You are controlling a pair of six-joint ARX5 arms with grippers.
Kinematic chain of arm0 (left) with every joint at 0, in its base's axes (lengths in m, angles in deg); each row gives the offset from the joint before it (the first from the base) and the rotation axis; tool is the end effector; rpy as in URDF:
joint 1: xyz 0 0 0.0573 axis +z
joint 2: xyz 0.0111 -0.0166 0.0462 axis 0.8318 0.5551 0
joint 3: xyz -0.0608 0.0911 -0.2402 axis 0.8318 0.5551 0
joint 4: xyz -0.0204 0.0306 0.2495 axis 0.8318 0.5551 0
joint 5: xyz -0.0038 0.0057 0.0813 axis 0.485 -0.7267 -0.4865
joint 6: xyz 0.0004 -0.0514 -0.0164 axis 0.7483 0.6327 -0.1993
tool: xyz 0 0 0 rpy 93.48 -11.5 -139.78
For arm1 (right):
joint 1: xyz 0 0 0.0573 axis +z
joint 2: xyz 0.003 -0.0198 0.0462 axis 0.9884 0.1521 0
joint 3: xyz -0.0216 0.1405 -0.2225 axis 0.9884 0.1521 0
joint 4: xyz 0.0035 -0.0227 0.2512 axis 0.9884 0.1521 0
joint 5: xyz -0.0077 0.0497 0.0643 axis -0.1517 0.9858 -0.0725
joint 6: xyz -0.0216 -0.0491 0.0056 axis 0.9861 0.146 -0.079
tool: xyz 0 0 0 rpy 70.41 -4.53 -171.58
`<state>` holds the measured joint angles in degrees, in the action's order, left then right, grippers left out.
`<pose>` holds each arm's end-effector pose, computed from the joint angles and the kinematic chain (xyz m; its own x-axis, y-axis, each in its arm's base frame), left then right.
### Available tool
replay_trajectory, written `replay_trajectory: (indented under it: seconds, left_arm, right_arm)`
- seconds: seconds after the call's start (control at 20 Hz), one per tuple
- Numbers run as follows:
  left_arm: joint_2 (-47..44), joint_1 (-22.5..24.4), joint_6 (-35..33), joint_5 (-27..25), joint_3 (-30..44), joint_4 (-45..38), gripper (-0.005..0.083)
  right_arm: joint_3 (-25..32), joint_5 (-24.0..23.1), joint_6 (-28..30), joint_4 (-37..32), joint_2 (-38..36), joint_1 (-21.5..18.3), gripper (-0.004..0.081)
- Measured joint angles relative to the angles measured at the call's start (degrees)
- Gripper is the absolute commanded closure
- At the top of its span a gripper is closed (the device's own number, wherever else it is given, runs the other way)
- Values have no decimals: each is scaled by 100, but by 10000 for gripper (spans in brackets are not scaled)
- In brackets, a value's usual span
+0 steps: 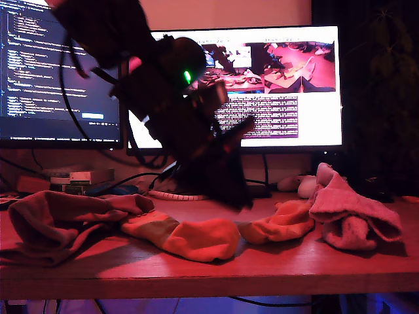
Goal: Pair up the socks based on colour and pattern, by placing them on top of one another
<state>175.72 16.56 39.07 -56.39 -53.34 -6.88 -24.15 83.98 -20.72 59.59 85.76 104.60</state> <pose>0.2986 -0.2612 0.1713 0.1944 -0.6152 -0.7640 0.6868 0.6415 -0.3418 0.0973 0.0411 0.2841 0.8277 0.3292 -0.4545 -0.3967 0.9161 -0.0590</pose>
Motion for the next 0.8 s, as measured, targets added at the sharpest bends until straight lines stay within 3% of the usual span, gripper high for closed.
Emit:
replay_trajectory:
  seconds: [0.65, 0.8]
  left_arm:
    - [267, -15, 455, -280, -297, 350, 380]
    - [352, -79, 581, -286, -297, 378, 413]
  right_arm:
    - [0, 96, 2, -90, 0, 0, 780]
    - [0, 120, 2, -116, 0, 0, 780]
